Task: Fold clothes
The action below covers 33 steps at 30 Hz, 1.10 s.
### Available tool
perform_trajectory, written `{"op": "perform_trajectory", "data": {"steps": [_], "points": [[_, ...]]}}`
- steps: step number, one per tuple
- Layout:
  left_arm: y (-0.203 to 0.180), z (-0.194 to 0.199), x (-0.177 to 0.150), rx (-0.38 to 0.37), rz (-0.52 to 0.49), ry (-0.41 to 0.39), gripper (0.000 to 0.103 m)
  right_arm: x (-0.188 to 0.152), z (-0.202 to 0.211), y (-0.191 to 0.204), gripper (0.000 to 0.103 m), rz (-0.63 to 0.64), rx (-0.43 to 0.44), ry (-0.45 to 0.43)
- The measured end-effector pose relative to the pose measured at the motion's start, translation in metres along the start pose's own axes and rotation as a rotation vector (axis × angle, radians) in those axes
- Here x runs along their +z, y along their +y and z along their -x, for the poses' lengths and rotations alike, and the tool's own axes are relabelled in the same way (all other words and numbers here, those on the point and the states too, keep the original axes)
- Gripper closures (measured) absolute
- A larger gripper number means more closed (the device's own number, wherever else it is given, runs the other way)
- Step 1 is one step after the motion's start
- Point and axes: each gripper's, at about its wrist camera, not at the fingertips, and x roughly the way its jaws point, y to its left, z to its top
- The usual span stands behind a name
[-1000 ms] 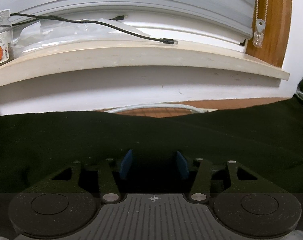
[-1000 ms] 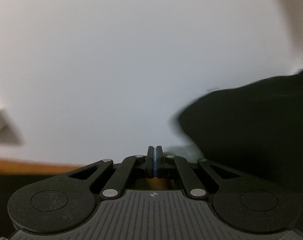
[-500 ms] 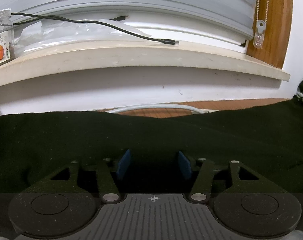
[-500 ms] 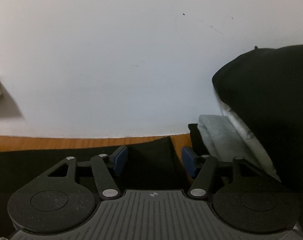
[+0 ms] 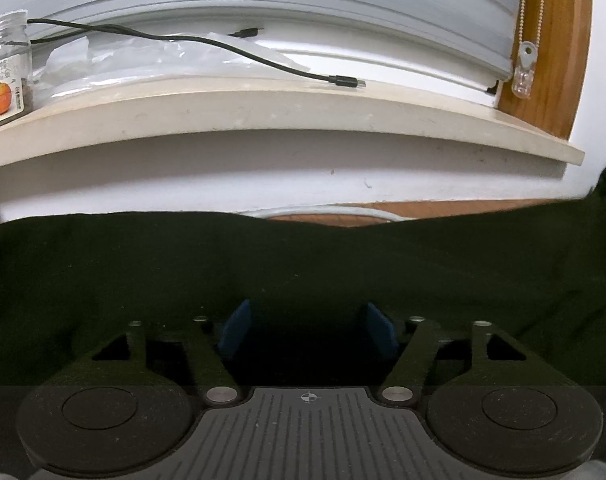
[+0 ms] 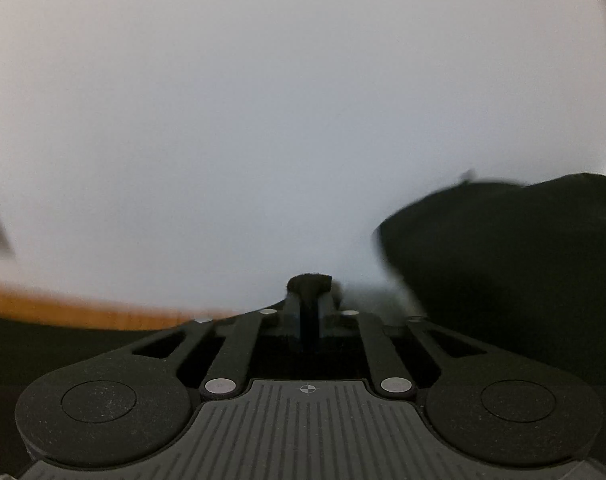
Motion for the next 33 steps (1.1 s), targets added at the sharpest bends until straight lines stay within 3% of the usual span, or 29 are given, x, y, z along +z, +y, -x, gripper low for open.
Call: {"op": "perform_trajectory", "data": {"steps": [1, 3, 7, 9, 12, 17, 21, 26, 27, 28, 30, 31, 32, 33], "points": [[0.000, 0.000, 0.000, 0.001, 0.000, 0.001, 0.029, -0.009, 0.010, 0.005, 0.084, 0.002, 0.011, 0.002], [0.000, 0.000, 0.000, 0.005, 0.001, 0.001, 0.029, -0.024, 0.029, 0.010, 0.057, -0.004, 0.036, 0.004], [0.001, 0.000, 0.001, 0.005, 0.007, 0.002, 0.029, -0.054, 0.072, 0.014, 0.045, -0.006, 0.125, -0.010], [-0.001, -0.001, 0.002, 0.013, -0.004, 0.012, 0.030, -0.075, 0.092, 0.022, 0.029, 0.015, 0.221, 0.002], [-0.004, -0.002, 0.005, 0.045, -0.063, 0.034, 0.034, -0.111, 0.116, 0.038, 0.029, 0.076, 0.238, 0.004], [0.006, 0.002, 0.013, 0.074, -0.087, 0.040, 0.039, -0.156, 0.158, 0.018, 0.029, 0.014, 0.270, -0.017], [0.004, -0.004, 0.026, 0.083, -0.168, 0.017, 0.033, -0.192, 0.202, 0.007, 0.028, -0.004, 0.304, -0.007], [-0.011, -0.023, 0.034, 0.015, -0.303, 0.045, 0.036, -0.236, 0.254, -0.008, 0.028, -0.007, 0.305, -0.007], [-0.013, -0.027, 0.035, 0.007, -0.324, 0.056, 0.039, -0.246, 0.266, -0.011, 0.028, -0.008, 0.305, -0.007], [-0.015, -0.030, 0.035, 0.004, -0.337, 0.066, 0.050, -0.256, 0.277, -0.014, 0.028, -0.008, 0.305, -0.007], [-0.013, -0.034, 0.036, -0.019, -0.319, 0.073, 0.062, -0.266, 0.285, -0.038, 0.028, -0.010, 0.306, -0.007], [-0.011, -0.034, 0.036, -0.016, -0.305, 0.075, 0.082, -0.270, 0.287, -0.050, 0.028, -0.010, 0.306, -0.007], [-0.009, -0.034, 0.036, -0.010, -0.297, 0.074, 0.100, -0.258, 0.275, -0.035, 0.028, -0.010, 0.305, -0.005], [-0.008, -0.032, 0.036, -0.008, -0.292, 0.074, 0.101, -0.245, 0.262, -0.017, 0.028, -0.009, 0.304, -0.004]]}}
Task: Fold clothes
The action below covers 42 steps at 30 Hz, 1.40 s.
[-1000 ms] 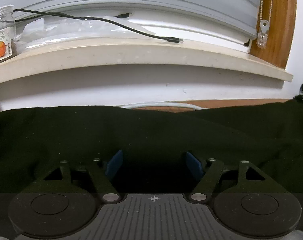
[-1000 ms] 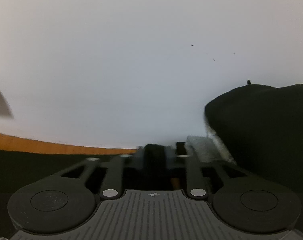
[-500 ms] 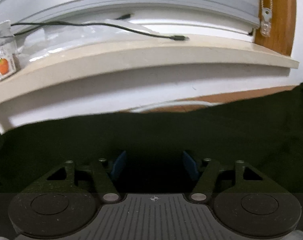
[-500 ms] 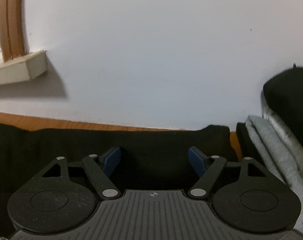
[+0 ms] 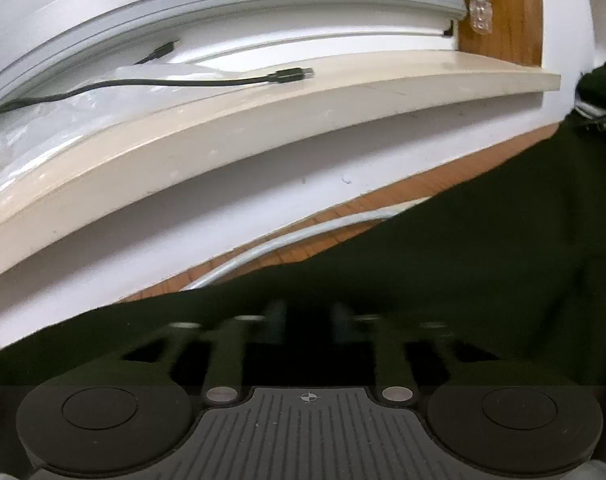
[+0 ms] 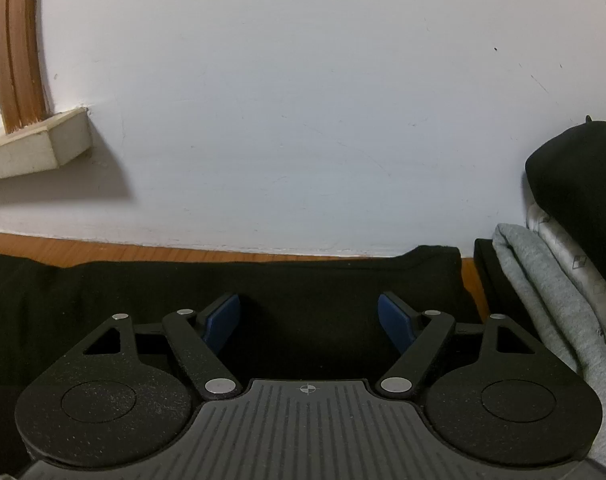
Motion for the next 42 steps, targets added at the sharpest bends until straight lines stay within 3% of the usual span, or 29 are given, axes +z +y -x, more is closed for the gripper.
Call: {"op": "perform_trajectory", "data": {"steps": [1, 3, 7, 13, 16, 20, 22, 25, 26, 28, 30, 33, 34, 35, 36, 38, 41, 42], "points": [[0.000, 0.005, -0.001, 0.003, 0.004, -0.004, 0.102, 0.013, -0.018, 0.013, 0.028, 0.000, -0.001, 0.002], [0.000, 0.018, -0.003, 0.016, 0.013, -0.017, 0.103, 0.012, -0.015, 0.007, 0.028, 0.001, -0.001, 0.002], [-0.002, 0.059, -0.007, 0.036, 0.045, -0.040, 0.103, -0.019, 0.025, 0.006, 0.027, 0.001, -0.002, 0.003], [-0.012, 0.081, -0.033, 0.039, 0.051, 0.034, 0.103, -0.069, 0.086, 0.007, 0.027, 0.000, -0.002, 0.003], [0.003, 0.090, -0.042, 0.086, 0.106, 0.006, 0.091, -0.088, 0.113, 0.012, 0.027, -0.001, -0.005, 0.003], [0.041, 0.104, -0.049, 0.181, 0.202, -0.029, 0.061, -0.107, 0.132, 0.012, 0.026, -0.004, -0.013, 0.004], [0.066, 0.110, -0.053, 0.254, 0.247, -0.031, 0.057, -0.119, 0.148, 0.014, 0.026, -0.006, -0.015, 0.004], [0.110, 0.115, -0.065, 0.361, 0.326, -0.013, 0.043, -0.115, 0.141, 0.011, 0.026, -0.009, -0.017, 0.004], [0.124, 0.117, -0.070, 0.390, 0.350, -0.002, 0.043, -0.118, 0.144, 0.012, 0.025, -0.010, -0.018, 0.004], [0.145, 0.121, -0.081, 0.421, 0.398, 0.017, 0.042, -0.110, 0.130, 0.008, 0.025, -0.011, -0.022, 0.005], [0.159, 0.124, -0.091, 0.410, 0.442, 0.022, 0.038, -0.124, 0.144, 0.026, 0.025, -0.012, -0.022, 0.005], [0.166, 0.122, -0.102, 0.361, 0.477, 0.023, 0.041, -0.148, 0.167, 0.053, 0.025, -0.014, -0.022, 0.006], [0.166, 0.123, -0.104, 0.353, 0.480, 0.019, 0.058, -0.156, 0.172, 0.050, 0.025, -0.014, -0.022, 0.007], [0.165, 0.124, -0.104, 0.351, 0.478, 0.012, 0.067, -0.156, 0.169, 0.037, 0.024, -0.015, -0.022, 0.007], [0.164, 0.126, -0.105, 0.350, 0.477, 0.004, 0.068, -0.161, 0.172, 0.028, 0.024, -0.015, -0.022, 0.007], [0.155, 0.136, -0.100, 0.366, 0.436, -0.011, 0.084, -0.179, 0.189, 0.023, 0.024, -0.015, -0.023, 0.008], [0.156, 0.183, -0.091, 0.412, 0.456, -0.080, 0.085, -0.188, 0.201, 0.024, 0.024, -0.018, -0.029, 0.008], [0.157, 0.190, -0.091, 0.421, 0.454, -0.062, 0.083, -0.191, 0.205, 0.024, 0.024, -0.019, -0.031, 0.008]]}}
